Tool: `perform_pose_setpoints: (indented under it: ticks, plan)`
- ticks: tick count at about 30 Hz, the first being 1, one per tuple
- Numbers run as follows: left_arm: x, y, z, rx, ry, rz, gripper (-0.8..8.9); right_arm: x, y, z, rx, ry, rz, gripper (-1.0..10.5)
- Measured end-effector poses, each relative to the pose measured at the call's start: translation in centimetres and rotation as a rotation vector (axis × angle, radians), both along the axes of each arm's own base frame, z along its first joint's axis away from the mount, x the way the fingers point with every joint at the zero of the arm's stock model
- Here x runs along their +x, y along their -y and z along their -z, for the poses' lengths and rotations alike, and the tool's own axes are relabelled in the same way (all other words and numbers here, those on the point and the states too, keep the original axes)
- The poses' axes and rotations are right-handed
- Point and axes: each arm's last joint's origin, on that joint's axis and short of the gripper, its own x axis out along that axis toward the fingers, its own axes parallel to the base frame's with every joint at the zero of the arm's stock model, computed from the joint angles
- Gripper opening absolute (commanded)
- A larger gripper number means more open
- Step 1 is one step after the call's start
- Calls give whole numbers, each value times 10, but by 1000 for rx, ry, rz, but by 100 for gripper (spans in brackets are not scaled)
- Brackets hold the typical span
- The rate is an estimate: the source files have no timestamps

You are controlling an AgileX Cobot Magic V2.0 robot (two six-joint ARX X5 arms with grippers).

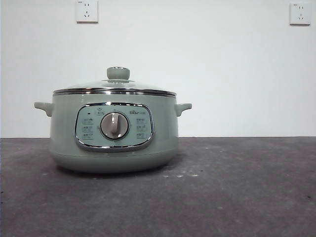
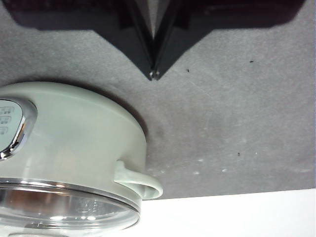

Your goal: Pick up the potato,open the lid,put the potato in the pot,close the lid

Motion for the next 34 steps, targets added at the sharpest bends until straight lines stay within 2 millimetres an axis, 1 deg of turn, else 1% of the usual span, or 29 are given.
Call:
perform_pose_setpoints:
  ticks: [4,7,10,12,17,21,24,30,34]
  plan:
    - [0,0,0,0,-2,0,-4,-11,14,-5,193,262,83,1]
    - [0,0,0,0,-1,0,-4,-14,21,1,268,418,160,1]
    - [0,0,0,0,-2,0,-3,-10,23,20,294,512,232,1]
    - [0,0,0,0,-2,0,-4,-6,24,40,310,547,274,1]
    - [0,0,0,0,-1,0,-3,8,24,96,369,564,338,1]
    - [0,0,0,0,-1,0,-3,21,22,143,388,517,360,1]
    - [0,0,0,0,-1,0,-3,27,21,173,378,464,377,1]
    - [0,0,0,0,-2,0,-4,31,24,208,351,420,423,1]
    - [0,0,0,0,-1,0,-3,34,25,224,339,379,432,1]
